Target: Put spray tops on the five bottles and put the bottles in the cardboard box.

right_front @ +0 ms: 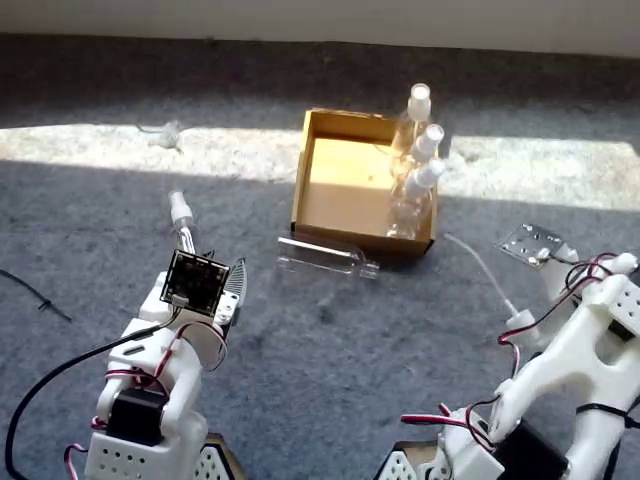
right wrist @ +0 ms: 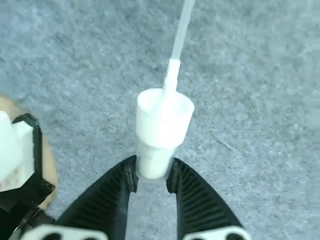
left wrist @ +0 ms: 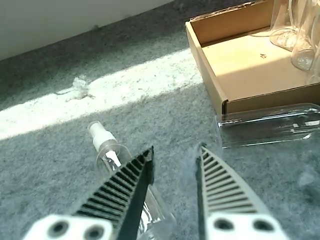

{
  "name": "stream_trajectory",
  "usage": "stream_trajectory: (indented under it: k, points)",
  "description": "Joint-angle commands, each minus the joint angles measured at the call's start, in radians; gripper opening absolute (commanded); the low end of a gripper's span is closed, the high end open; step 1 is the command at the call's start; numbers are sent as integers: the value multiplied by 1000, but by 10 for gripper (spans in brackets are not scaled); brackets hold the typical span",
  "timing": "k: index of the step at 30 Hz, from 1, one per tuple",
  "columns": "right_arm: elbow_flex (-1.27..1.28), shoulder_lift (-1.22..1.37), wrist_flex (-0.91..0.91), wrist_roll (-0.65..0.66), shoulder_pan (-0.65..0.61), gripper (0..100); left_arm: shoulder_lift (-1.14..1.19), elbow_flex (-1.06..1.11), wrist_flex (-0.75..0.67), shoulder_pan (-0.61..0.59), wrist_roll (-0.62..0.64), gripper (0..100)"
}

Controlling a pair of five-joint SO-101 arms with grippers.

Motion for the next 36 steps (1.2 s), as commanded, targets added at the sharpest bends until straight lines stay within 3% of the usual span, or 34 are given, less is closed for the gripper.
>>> stream_trajectory:
  k: [1, 4, 11, 15, 24, 31, 36]
  points:
    - [-79, -76, 117, -97, -114, 5, -8, -13, -25, -16, -8, 131]
    - [-59, -182, 116, -354, -354, 5, -8, -22, -35, -93, -6, 130]
    - [-21, -257, -1, -1097, -1130, 5, -8, -25, -115, -288, -2, 130]
    - [-36, 5, -136, -1384, -1303, 5, -8, -24, -115, -305, 0, 130]
    - [-499, 570, -96, -1597, -1391, 9, -8, -8, -117, -320, 0, 130]
    - [-598, 677, -65, -1605, -1546, 134, -8, 12, -143, -318, 0, 130]
    - [-601, 677, -64, -1599, -1515, 213, -8, 10, -141, -318, 0, 130]
